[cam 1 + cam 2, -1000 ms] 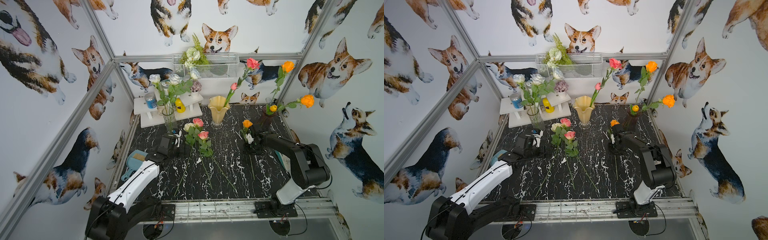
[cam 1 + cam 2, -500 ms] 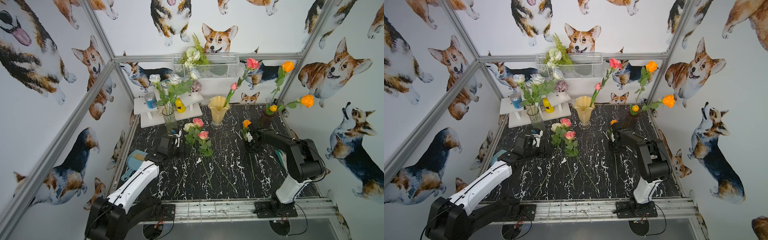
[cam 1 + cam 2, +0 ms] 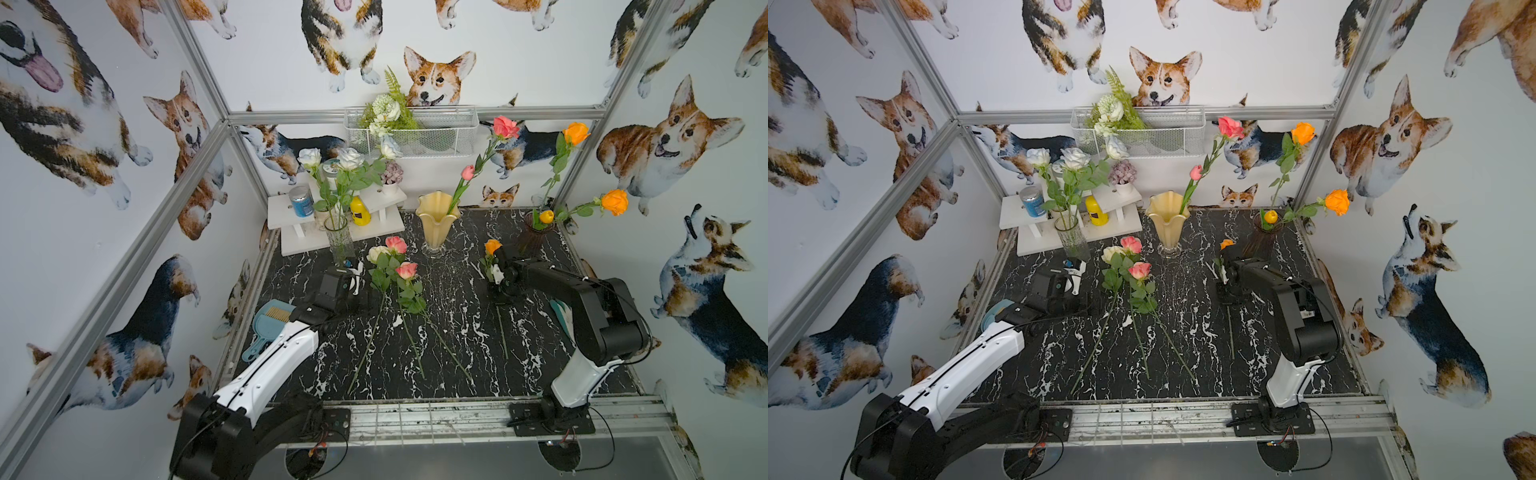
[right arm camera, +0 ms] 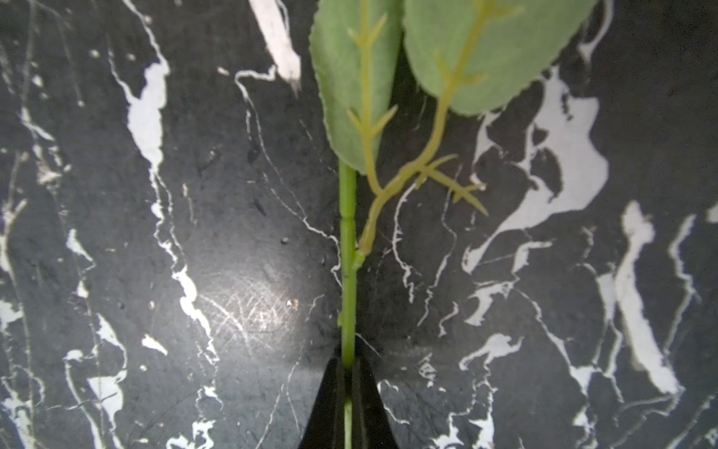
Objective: Arrange the flowers in different vases according to their variety
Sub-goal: Pick up the flower at the center of the board.
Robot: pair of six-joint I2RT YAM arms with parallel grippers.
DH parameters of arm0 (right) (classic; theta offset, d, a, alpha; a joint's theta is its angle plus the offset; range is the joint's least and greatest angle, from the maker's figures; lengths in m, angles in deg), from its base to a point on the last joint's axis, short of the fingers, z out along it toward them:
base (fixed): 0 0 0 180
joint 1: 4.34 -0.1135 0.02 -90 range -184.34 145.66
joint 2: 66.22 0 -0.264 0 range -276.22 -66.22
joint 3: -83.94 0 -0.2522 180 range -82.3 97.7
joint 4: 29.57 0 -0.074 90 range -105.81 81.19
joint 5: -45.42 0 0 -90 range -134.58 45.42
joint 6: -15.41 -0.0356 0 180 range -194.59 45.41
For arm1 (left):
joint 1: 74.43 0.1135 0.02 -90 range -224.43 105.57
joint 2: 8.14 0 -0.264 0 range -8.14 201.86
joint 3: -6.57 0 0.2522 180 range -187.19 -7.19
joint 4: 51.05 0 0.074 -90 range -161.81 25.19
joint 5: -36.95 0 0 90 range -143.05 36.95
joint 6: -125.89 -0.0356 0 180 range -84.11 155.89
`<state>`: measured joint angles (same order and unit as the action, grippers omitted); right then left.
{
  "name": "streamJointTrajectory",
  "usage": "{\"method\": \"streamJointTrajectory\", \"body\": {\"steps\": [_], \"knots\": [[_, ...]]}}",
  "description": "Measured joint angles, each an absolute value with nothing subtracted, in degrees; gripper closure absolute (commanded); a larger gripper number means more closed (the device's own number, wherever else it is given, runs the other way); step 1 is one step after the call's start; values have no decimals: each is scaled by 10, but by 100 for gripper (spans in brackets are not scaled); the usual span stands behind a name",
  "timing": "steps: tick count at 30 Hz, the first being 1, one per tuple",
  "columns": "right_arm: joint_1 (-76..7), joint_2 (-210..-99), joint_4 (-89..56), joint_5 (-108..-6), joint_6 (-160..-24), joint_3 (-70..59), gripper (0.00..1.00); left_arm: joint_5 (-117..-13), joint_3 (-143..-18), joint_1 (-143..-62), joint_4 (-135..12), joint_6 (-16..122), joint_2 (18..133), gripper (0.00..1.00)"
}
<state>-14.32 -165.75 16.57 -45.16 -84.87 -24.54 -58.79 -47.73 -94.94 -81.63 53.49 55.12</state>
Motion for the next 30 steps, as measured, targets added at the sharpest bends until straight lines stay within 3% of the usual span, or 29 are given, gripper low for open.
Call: {"method": "streamJointTrajectory", "body": {"steps": [8, 19, 30], "knots": [[-152, -1605, 146, -479, -852, -283, 100, -581, -477, -949, -817, 535, 555, 0], [-160, -1441, 129, -495, -875, -325, 100, -573, -477, -949, -817, 535, 559, 0], [-163, -1318, 126, -471, -875, -249, 100, -567, -477, -950, -817, 535, 568, 0]]}}
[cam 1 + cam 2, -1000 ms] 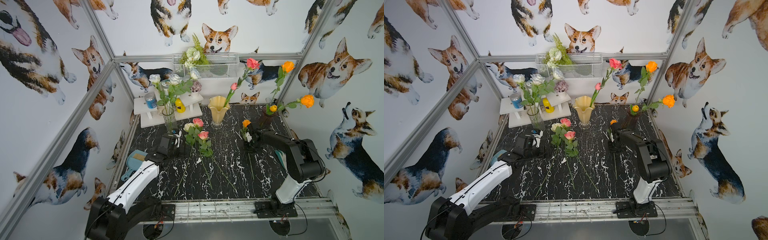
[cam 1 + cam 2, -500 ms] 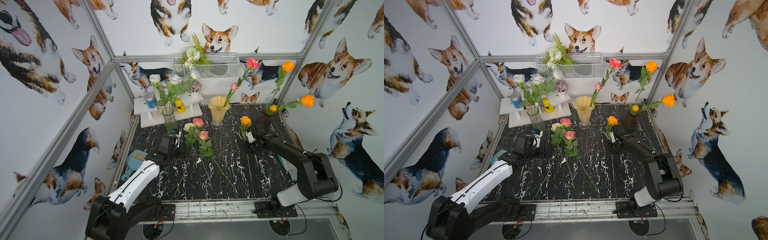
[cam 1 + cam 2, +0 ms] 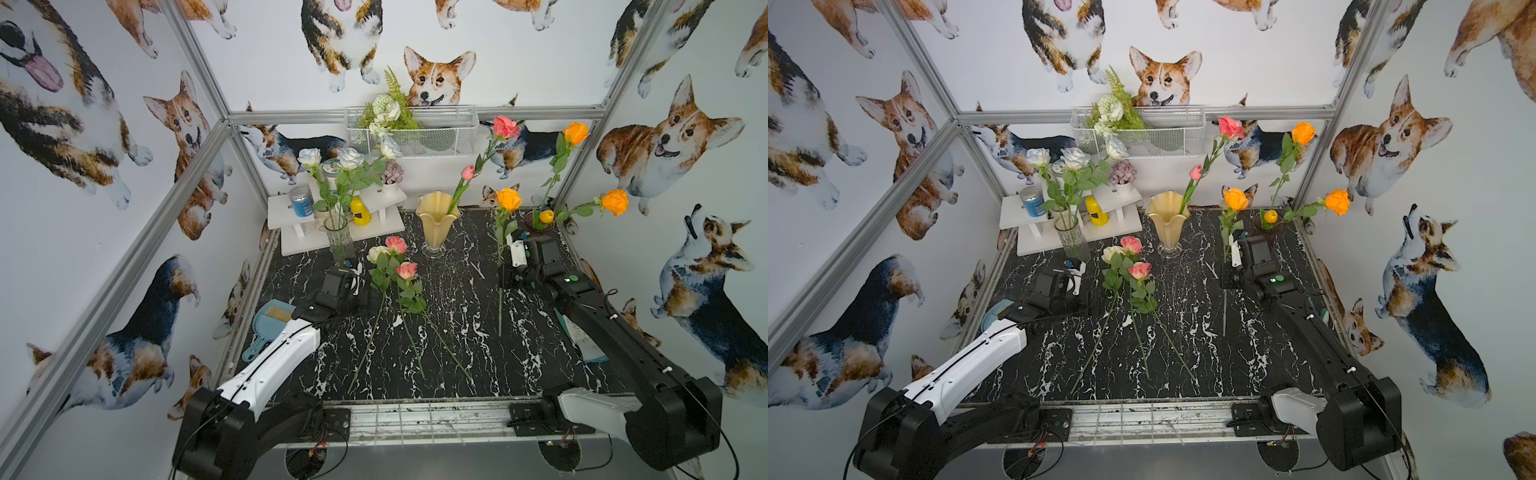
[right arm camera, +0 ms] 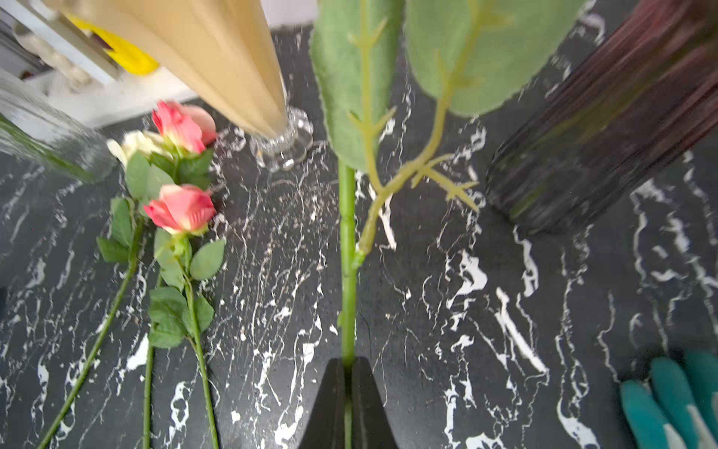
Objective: Arrange the flowers in different vases according to their variety
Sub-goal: Pick up the flower at the center of the board, then insert the flower into the vase.
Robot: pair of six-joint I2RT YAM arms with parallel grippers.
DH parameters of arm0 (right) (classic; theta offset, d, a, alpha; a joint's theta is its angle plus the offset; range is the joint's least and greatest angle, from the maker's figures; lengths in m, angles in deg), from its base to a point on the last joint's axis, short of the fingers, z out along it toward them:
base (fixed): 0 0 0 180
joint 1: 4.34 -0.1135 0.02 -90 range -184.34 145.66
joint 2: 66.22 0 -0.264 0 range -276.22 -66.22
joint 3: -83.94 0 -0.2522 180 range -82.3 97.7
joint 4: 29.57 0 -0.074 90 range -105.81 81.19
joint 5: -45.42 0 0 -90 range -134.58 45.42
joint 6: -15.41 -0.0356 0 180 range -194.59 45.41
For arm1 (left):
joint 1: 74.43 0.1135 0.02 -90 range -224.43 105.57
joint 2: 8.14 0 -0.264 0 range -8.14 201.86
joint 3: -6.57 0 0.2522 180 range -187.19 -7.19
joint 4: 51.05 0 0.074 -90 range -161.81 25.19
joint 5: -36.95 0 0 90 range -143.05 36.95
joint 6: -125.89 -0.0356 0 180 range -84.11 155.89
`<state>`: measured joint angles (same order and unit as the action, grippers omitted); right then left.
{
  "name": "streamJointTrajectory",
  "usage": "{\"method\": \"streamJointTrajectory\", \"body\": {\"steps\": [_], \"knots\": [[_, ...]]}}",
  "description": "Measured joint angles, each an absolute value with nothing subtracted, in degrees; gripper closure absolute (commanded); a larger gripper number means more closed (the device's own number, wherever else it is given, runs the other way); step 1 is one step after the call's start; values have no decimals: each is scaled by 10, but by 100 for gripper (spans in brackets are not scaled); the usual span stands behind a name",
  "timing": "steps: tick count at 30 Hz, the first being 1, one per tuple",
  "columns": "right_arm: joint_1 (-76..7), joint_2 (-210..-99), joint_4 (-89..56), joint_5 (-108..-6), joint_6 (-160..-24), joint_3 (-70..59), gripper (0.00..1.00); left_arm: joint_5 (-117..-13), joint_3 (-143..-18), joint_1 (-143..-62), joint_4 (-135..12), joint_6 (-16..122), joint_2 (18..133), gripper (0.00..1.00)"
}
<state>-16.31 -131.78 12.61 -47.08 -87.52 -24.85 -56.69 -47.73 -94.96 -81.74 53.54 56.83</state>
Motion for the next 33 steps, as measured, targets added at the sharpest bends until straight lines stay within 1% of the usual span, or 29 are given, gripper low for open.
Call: {"method": "streamJointTrajectory", "body": {"steps": [7, 13, 17, 24, 33], "knots": [[-162, -1283, 94, -414, -865, -175, 100, -567, -477, -950, -817, 535, 567, 0], [-151, -1287, 45, -358, -842, -116, 100, -565, -477, -950, -817, 535, 567, 0], [-137, -1304, 16, -323, -820, -72, 100, -565, -477, -950, -817, 535, 566, 0], [-117, -1365, -22, -268, -770, 17, 100, -564, -477, -950, -817, 535, 562, 0], [-53, -1398, -38, -251, -743, 59, 100, -563, -477, -950, -817, 535, 562, 0]]}}
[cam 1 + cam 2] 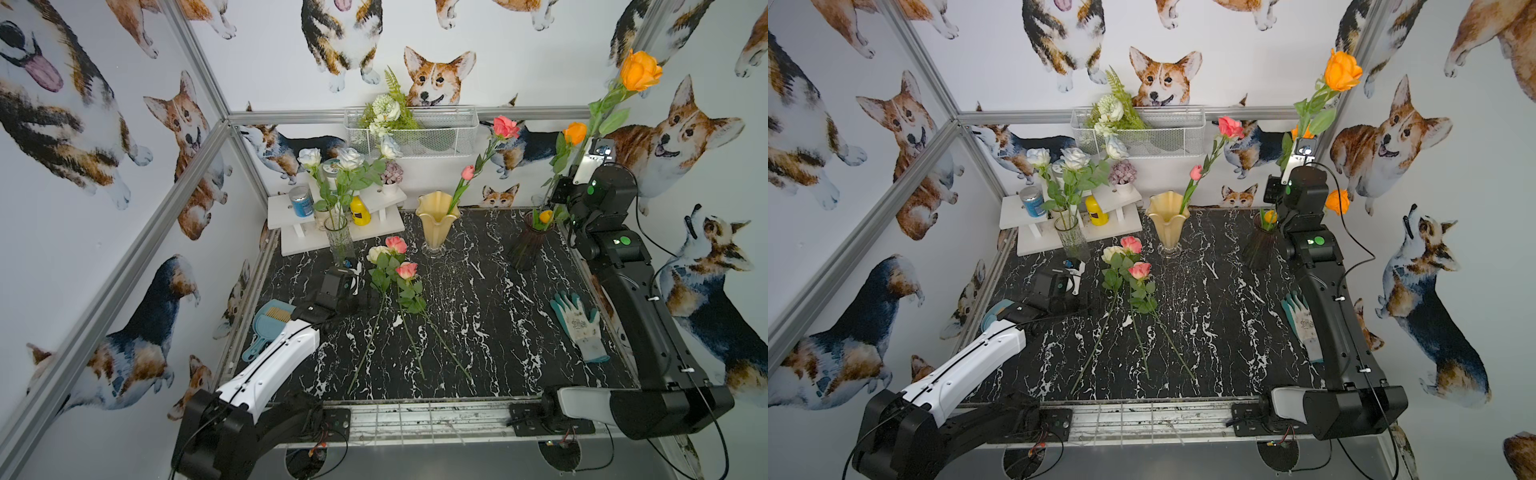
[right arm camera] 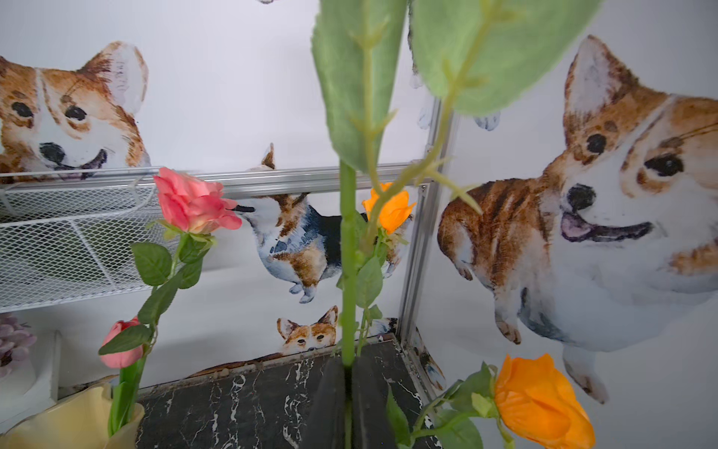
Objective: Arrange the flowers in different vases according to their variety
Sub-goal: Insert the flower into the vase.
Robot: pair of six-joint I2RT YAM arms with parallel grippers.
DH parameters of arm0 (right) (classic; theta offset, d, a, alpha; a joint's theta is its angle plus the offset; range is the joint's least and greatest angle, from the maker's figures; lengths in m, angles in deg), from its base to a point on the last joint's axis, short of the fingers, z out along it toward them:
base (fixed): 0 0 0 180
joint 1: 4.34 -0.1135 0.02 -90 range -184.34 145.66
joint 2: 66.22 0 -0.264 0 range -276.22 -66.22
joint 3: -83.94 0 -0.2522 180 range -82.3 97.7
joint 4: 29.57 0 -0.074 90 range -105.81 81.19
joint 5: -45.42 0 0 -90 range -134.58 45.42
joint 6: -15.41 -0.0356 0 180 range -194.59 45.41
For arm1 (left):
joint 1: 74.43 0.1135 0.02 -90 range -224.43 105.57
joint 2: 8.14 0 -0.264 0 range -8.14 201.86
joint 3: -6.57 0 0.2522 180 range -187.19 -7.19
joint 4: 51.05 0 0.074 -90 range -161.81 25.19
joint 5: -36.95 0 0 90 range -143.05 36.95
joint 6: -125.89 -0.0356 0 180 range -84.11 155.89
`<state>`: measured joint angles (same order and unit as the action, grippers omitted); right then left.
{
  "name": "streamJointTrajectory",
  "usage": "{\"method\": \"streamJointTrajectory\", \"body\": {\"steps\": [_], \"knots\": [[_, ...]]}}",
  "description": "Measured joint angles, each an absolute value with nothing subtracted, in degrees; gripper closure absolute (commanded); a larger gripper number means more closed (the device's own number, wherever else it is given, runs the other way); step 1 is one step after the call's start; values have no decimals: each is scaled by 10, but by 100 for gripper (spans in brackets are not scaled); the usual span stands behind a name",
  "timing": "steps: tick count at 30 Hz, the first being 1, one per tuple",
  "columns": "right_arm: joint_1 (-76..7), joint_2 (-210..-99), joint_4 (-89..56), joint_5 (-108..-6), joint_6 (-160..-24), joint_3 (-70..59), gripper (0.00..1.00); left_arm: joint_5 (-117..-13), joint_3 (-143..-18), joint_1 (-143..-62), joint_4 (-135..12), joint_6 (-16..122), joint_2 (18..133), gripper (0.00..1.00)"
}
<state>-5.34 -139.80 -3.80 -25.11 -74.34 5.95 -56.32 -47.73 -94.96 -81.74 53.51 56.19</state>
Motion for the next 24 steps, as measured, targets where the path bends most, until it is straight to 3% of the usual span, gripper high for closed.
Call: {"method": "streamJointTrajectory", "body": {"steps": [11, 24], "knots": [[-2, -1416, -69, -253, -741, 44, 100, -563, -477, -950, -817, 535, 569, 0], [2, -1492, -221, -223, -729, 0, 100, -561, -477, -950, -817, 535, 570, 0]]}}
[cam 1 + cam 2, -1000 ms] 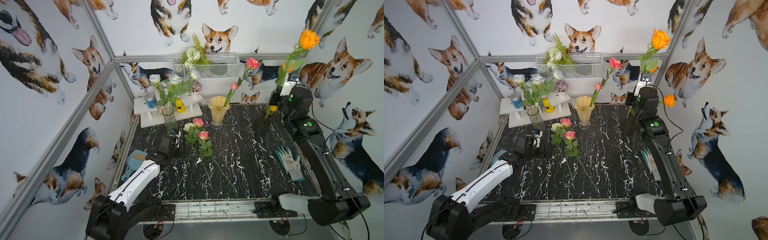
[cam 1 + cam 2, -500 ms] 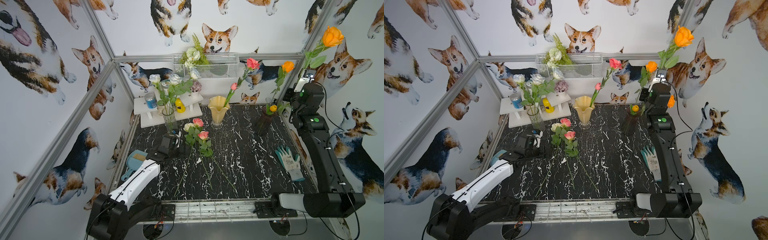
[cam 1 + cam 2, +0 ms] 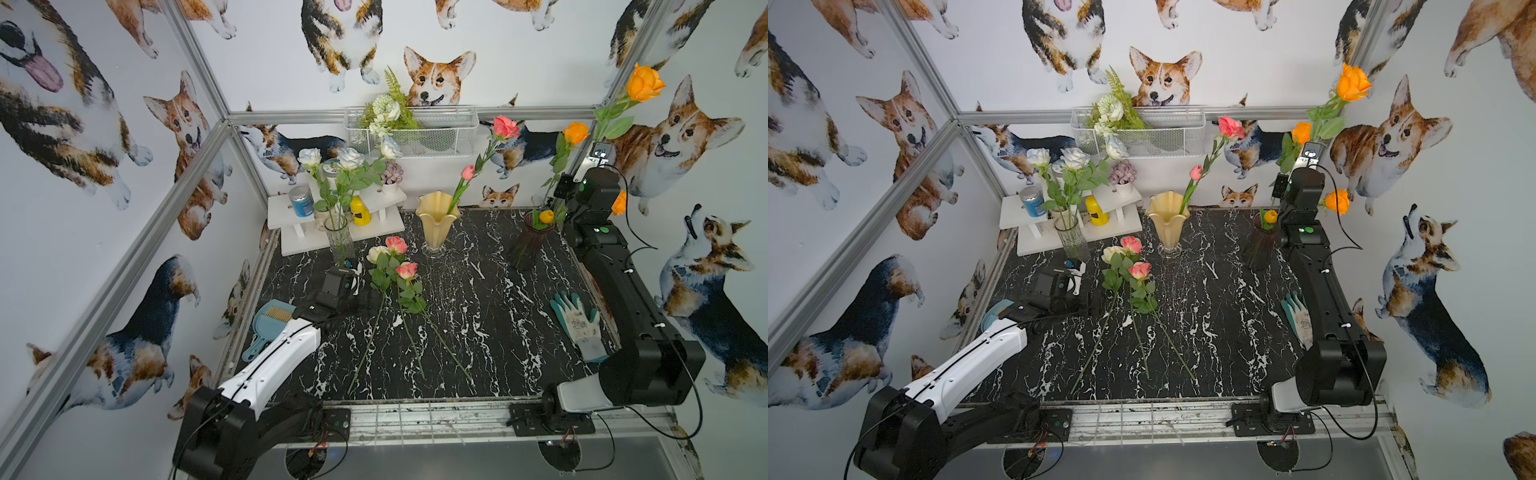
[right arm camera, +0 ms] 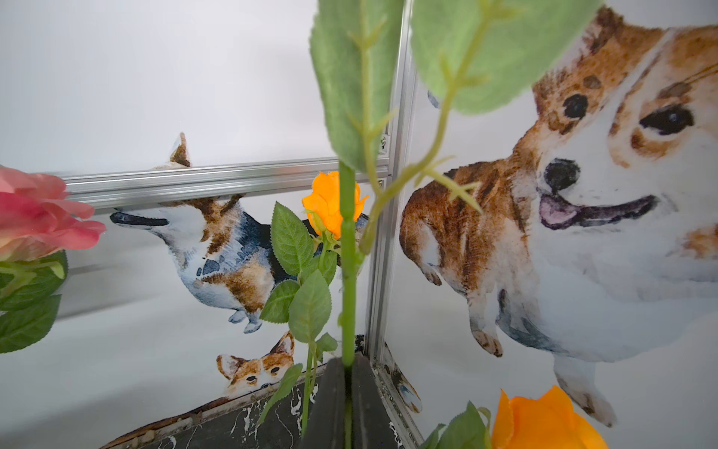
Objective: Arrange the flowers in different vases according to their variety
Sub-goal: Insert the flower into the vase.
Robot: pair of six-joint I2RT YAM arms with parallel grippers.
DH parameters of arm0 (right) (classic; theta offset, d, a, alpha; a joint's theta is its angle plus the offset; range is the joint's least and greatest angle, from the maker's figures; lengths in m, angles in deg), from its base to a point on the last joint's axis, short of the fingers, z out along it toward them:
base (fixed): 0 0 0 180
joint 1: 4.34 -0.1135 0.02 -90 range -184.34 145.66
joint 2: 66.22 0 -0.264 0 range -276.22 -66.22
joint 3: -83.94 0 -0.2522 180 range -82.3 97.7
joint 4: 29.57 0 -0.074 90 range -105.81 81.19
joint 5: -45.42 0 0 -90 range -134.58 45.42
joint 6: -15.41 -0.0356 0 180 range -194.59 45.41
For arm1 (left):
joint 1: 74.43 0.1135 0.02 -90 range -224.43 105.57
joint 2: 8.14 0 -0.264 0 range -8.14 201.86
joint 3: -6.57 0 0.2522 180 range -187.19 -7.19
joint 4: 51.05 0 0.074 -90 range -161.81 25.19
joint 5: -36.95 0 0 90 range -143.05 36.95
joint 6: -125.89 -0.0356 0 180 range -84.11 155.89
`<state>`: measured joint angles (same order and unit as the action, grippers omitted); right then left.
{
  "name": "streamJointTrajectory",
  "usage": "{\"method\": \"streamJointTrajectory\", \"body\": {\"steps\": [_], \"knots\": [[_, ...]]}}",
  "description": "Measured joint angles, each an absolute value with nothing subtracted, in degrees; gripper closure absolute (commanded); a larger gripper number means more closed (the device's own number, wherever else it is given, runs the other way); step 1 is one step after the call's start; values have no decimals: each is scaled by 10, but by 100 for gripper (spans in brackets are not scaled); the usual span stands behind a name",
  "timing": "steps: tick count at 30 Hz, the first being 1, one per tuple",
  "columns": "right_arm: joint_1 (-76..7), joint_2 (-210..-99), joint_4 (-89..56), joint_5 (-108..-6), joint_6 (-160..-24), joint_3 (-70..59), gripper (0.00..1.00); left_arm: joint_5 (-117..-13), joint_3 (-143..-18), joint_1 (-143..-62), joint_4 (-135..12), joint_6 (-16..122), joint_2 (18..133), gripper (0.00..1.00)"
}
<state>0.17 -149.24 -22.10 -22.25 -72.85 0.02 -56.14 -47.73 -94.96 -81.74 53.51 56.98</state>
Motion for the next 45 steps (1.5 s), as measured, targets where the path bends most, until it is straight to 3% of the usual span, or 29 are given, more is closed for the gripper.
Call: {"method": "streamJointTrajectory", "body": {"steps": [16, 21, 23, 26, 34, 45], "knots": [[0, -1528, -336, -221, -728, -91, 98, -550, -477, -950, -818, 535, 572, 0], [-11, -1513, -335, -227, -735, -122, 45, -549, -477, -950, -818, 535, 574, 0], [-18, -1502, -333, -228, -741, -131, 33, -548, -477, -950, -818, 535, 574, 0], [-30, -1483, -323, -227, -745, -137, 25, -546, -477, -950, -819, 535, 571, 0], [-52, -1443, -224, -248, -774, -117, 22, -543, -477, -950, -822, 536, 570, 0], [-65, -1372, -29, -359, -839, -123, 22, -523, -484, -977, -845, 538, 611, 5]]}}
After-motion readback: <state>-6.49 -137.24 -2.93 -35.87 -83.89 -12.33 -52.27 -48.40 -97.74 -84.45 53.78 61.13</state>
